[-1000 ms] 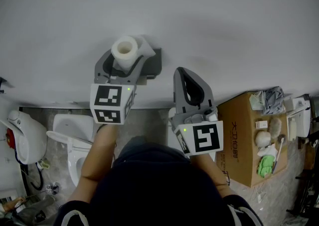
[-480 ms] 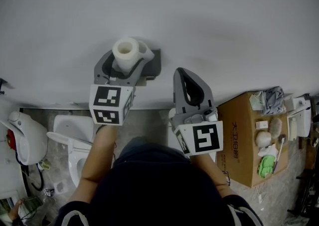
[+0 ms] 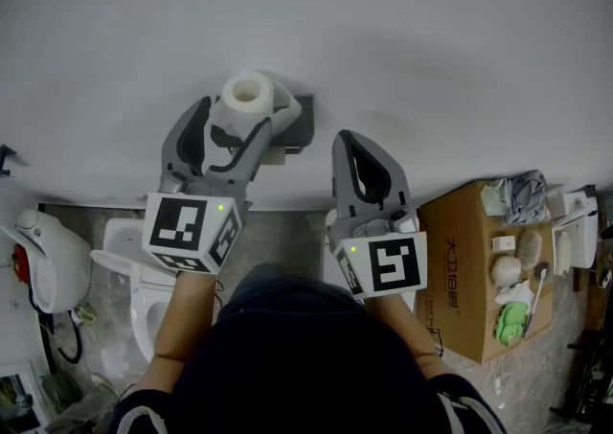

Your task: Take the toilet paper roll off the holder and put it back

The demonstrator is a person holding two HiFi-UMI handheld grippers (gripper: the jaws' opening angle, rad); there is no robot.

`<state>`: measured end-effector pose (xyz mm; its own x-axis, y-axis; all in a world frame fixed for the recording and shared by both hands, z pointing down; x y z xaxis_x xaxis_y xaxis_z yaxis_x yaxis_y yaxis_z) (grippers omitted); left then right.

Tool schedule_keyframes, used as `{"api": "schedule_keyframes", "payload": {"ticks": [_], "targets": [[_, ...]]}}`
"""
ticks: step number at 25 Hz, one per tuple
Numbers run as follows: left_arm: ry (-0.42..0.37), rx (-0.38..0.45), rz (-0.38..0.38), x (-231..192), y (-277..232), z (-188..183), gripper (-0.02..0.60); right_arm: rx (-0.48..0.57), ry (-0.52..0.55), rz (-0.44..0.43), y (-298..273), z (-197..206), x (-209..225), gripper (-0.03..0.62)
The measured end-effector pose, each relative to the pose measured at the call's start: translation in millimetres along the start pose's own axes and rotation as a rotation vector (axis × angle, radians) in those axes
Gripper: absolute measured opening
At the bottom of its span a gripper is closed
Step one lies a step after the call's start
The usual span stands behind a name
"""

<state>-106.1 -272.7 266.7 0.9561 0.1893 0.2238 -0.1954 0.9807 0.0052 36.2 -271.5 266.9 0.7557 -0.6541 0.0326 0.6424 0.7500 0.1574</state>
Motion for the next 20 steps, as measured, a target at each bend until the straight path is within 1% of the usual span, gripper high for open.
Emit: {"api": "schedule_keyframes", "payload": {"ticks": [2,4,5,8,11,12,16,20], "targets": [[-0.006,0.028,-0.012,-1.9,10.0,-8.7,0.344,0.001,0.0,-0.005,-0.1,-0.1,-2.6,0.015],[-0.009,0.04,-0.033,-6.4,18.2,-11.5,0.319,0.004,0.002,-0.011,-0.4,-1.0,-6.3,0.015],[-0.011,0.042,-0.045,-9.0,21.7,-11.8,0.297,0.006,0.003,-0.015,-0.8,-1.4,-8.1,0.015],[-0.001,0.048,-0.081,-14.4,31.7,-13.3,0.15,0.007,0.005,-0.024,-1.7,-1.9,-12.4,0.015],[-0.012,0.035,-0.109,-17.0,39.9,-13.4,0.033,0.009,0.007,-0.032,-3.1,-3.6,-17.0,0.015],[-0.021,0.026,-0.114,-17.1,41.9,-12.7,0.009,0.012,0.008,-0.033,-3.5,-4.4,-18.0,0.015],[-0.04,0.006,-0.116,-15.8,49.3,-10.4,0.002,0.019,0.012,-0.028,-2.5,-7.3,-20.0,0.015],[-0.043,0.019,-0.138,-16.2,58.2,-12.2,0.001,0.022,0.013,-0.023,-1.5,-8.0,-21.3,0.015]]}}
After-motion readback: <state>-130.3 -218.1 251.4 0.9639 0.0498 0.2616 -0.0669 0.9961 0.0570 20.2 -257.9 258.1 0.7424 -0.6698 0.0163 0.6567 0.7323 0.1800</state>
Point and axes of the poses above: the fingertips, and each gripper's own axes: y backward along the fingers, x to its right, z out of its underside, the point moved 1 cm from there along y, backward along the fingers, and after that the axes turned 7 degrees about -y, right-handed, at the moved point
